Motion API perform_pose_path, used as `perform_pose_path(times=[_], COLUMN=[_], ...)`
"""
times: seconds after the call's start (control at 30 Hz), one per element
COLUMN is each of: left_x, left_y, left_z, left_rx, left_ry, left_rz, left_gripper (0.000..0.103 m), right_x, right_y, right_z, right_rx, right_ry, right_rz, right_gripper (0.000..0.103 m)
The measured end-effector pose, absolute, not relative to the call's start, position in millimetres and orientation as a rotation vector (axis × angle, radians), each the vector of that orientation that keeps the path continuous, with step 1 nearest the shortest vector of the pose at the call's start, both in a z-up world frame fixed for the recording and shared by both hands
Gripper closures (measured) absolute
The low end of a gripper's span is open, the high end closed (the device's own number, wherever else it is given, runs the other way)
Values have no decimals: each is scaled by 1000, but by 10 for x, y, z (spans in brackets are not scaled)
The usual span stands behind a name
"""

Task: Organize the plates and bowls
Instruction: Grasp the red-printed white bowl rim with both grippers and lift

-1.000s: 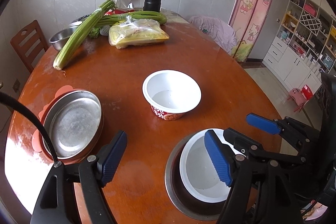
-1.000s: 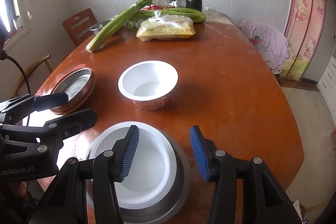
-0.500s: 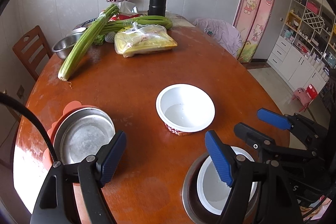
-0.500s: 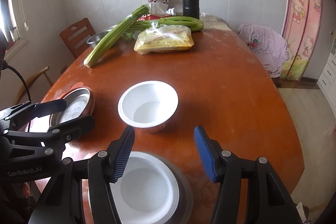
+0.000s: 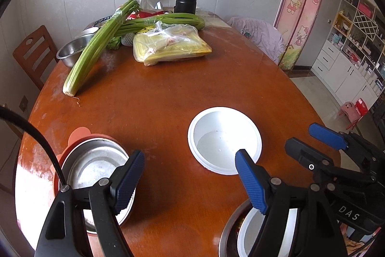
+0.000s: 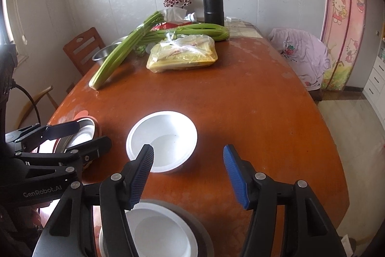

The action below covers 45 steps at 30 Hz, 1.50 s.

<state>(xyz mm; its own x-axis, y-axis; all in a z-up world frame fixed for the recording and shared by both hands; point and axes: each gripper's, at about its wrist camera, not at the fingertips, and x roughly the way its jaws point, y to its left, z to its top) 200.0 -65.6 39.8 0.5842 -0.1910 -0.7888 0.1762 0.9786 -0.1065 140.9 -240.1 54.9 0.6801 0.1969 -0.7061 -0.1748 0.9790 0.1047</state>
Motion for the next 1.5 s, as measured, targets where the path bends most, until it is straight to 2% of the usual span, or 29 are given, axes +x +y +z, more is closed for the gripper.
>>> perform_pose_path(times=[1.33,1.4,1.5], left_x=[2664,2663,2666], left_y=[-814,-819,-852], left_z=[-204,-208,-232], left_rx=[37,34,39], left_ry=[1086,1089,1104], left_rz=[-155,-162,-174], left_gripper=[26,27,34], right_x=[2132,2137,2157], right_y=[-2373,-2379,-2363], right_z=[-94,-111,-138], right_rx=[13,24,24], right_ry=[1017,1021,1029], right_rz=[249,252,265], right_gripper=[41,47,54])
